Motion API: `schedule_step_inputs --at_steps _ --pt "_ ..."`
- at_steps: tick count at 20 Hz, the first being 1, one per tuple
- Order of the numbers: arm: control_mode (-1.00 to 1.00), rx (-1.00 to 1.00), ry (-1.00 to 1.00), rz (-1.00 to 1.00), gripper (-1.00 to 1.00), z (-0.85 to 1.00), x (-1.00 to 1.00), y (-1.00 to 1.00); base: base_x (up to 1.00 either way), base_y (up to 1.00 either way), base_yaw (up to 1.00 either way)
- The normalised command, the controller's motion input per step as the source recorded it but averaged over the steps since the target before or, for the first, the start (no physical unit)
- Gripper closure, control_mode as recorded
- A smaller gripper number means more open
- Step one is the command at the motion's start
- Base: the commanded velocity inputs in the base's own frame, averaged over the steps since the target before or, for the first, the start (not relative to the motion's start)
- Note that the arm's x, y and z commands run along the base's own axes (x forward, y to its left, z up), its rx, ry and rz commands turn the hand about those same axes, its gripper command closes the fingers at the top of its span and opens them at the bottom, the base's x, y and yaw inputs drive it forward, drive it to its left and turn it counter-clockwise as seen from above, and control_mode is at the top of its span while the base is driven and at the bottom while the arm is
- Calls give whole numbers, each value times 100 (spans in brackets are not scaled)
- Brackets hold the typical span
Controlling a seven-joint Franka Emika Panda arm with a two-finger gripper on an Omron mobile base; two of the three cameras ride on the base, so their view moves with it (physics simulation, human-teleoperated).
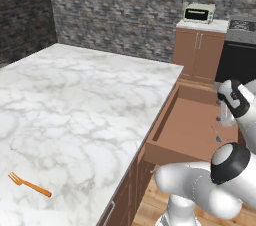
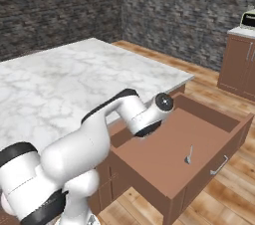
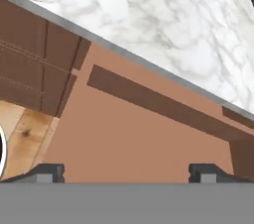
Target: Organize the utensils by type. Pick up the wooden spoons from the counter and place them in the open cabinet. Then pick up the metallic utensils from the counter and place them in the open drawer.
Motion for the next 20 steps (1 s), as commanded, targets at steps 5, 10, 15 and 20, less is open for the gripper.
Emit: schedule_step_inputs --at_steps 5,10,15,20 --pt "-100 3 -19 12 -100 -17 -45 34 0 0 0" --pt "-100 -27 1 0 -100 -7 -8 99 0 0 0" --pt "-100 -47 27 8 -100 0 1 98 0 0 0" --pt "-100 -33 21 26 -100 0 4 84 0 0 0"
